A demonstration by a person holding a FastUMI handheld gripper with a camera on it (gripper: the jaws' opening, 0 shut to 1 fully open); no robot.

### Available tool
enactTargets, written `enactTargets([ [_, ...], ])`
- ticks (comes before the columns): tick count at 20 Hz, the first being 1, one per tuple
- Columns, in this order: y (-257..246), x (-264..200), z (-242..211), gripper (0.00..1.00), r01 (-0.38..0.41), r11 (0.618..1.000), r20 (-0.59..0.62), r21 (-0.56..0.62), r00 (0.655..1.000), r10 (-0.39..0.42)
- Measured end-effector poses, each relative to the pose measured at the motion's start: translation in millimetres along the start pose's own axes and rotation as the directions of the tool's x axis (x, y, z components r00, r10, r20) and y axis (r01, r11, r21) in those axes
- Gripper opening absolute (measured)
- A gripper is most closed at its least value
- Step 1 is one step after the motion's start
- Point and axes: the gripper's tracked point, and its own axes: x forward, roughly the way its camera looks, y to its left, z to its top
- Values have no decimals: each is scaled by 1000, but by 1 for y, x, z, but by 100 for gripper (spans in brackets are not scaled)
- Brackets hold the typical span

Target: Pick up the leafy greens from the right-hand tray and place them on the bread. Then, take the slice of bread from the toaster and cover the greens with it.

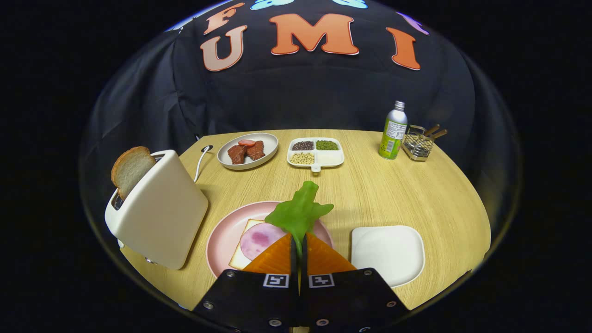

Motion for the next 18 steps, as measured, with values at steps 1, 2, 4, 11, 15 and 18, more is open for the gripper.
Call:
enactTargets([
  [1,5,1,-1,1,-10,1000,-5,0,1000,10],
  [2,10,2,-2,1,-20,1000,-9,-2,1000,20],
  [4,20,6,-5,2,-36,999,-22,-14,999,35],
  [11,45,18,-23,2,-73,996,-81,-45,994,70],
  [15,45,24,-34,7,-61,997,-118,-50,992,55],
  [18,41,24,-35,22,-38,998,-118,-54,993,31],
])
